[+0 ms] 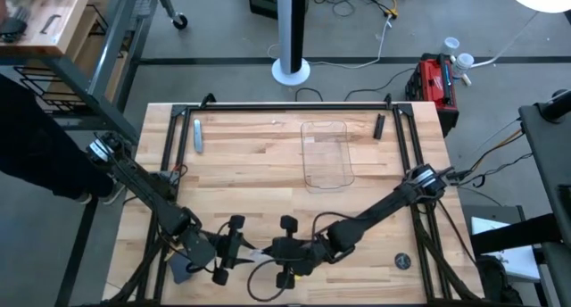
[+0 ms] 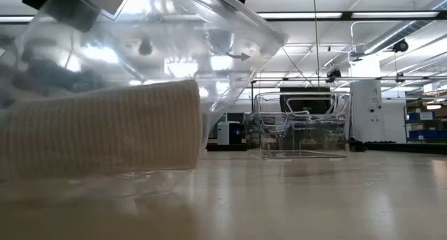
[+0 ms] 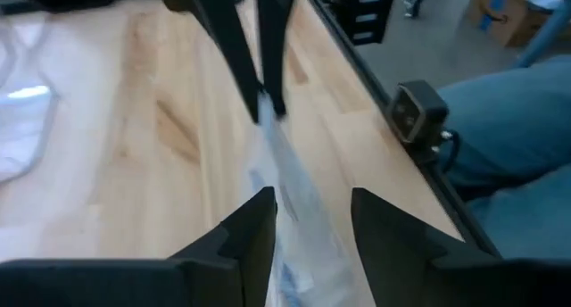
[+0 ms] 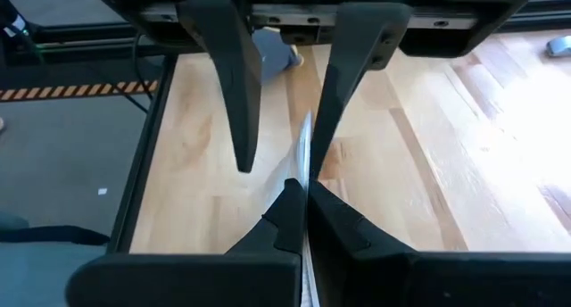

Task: Roll bandage
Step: Close the transparent zip bag

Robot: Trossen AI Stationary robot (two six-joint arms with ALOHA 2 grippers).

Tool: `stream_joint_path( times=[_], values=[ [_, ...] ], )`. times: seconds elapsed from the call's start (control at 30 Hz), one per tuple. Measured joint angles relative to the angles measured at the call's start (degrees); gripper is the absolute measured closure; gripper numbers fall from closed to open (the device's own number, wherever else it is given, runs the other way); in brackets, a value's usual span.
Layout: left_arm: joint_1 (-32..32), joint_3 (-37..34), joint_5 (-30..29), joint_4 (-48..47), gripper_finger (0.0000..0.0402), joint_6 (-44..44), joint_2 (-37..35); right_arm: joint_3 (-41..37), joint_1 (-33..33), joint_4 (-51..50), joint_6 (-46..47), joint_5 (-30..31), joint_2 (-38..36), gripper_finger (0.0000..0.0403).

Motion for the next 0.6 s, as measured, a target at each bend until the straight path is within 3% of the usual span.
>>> stream_joint_path(
  times=[0.3, 0.6],
  values=[
    [0.8, 0.0, -4.7, 5.2, 0.0264, 4.4, -0.1, 0.0, 0.0, 0.3, 0.1, 0.0, 0.1, 0.0403],
    [1.6, -0.1, -4.8, 6.0, 0.0323, 4.9, -0.1, 0.0, 0.0, 0.2, 0.1, 0.1, 0.1, 0.0403]
  ],
)
